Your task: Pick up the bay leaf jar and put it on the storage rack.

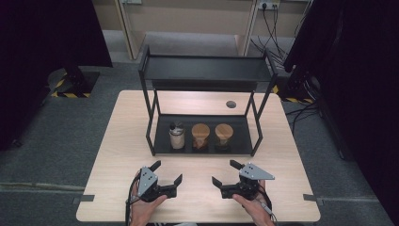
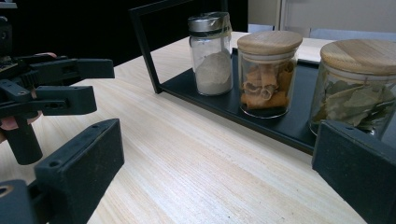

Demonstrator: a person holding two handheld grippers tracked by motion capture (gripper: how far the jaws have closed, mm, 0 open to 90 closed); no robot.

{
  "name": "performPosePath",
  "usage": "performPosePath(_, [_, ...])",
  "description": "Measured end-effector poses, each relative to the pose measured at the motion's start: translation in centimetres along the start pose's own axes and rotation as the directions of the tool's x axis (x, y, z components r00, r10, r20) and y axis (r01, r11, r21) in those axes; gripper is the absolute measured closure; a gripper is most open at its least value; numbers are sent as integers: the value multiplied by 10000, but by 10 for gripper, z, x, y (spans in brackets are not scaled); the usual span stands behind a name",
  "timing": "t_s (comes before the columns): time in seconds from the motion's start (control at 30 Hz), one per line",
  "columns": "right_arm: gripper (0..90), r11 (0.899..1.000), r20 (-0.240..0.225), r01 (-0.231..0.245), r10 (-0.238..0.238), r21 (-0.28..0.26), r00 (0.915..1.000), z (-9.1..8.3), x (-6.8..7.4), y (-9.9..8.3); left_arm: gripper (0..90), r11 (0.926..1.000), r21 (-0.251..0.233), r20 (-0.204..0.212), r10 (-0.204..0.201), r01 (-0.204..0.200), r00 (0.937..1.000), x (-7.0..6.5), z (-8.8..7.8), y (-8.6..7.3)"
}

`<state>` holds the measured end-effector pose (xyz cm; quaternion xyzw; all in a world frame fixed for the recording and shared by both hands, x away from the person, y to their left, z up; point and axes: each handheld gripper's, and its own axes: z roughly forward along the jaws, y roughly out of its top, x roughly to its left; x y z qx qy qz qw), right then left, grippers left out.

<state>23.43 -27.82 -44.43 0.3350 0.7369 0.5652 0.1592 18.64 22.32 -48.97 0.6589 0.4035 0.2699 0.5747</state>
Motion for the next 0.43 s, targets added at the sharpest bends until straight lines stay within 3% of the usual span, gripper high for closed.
performPosePath(0.43, [24, 10000, 134, -24, 24, -36, 9999, -2, -2, 1, 33, 10000, 4, -26, 10, -10, 10000, 0, 0, 0])
